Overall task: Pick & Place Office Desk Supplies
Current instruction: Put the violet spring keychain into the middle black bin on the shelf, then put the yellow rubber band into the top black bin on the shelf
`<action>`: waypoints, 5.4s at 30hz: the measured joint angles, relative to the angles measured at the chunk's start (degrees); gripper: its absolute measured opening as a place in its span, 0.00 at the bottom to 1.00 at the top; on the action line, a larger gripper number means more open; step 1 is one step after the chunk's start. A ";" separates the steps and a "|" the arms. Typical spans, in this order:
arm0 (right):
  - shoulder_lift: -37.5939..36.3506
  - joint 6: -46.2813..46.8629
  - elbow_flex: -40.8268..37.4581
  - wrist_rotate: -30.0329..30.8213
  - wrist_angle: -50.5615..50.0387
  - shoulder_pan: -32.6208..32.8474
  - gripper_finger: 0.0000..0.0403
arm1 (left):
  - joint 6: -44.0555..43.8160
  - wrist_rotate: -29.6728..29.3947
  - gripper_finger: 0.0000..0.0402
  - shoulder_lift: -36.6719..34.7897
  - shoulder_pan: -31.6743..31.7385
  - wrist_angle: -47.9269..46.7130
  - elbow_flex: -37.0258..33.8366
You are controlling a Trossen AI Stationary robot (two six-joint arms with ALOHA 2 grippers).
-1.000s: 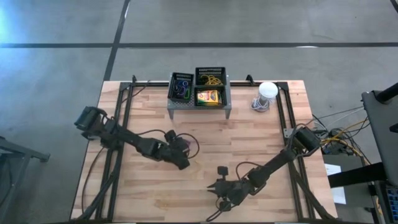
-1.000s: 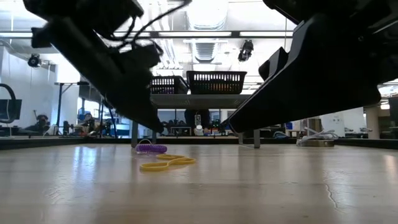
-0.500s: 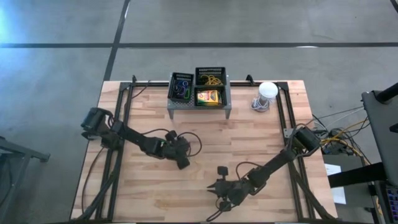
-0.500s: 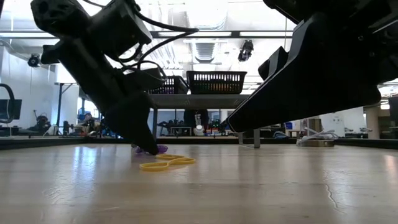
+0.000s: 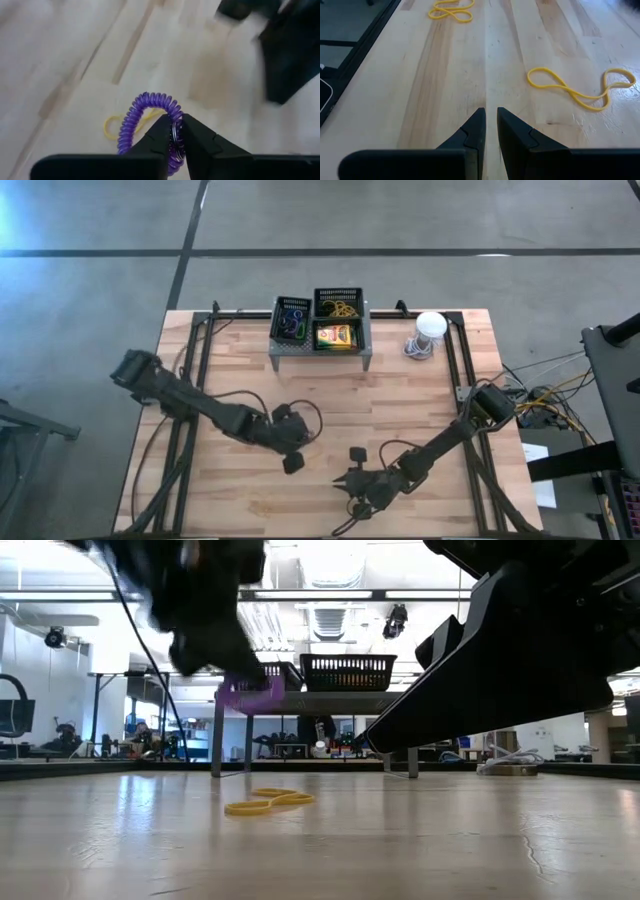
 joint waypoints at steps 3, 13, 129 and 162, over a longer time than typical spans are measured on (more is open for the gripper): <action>0.02 0.00 -0.01 0.00 0.07 -0.07 0.11 | -0.84 -0.48 0.10 -3.93 0.59 -5.11 3.74; 0.07 -0.72 0.00 0.03 1.05 -0.47 0.11 | 7.30 -3.84 0.10 -12.44 19.81 -22.45 17.35; 4.20 -23.71 0.99 -31.24 0.37 -23.12 0.33 | -26.35 -45.40 0.39 -17.54 -32.72 16.08 -24.93; -28.78 -19.22 1.20 -19.42 -7.45 -14.77 0.02 | -26.25 -50.91 0.39 -2.64 -26.16 32.98 -24.82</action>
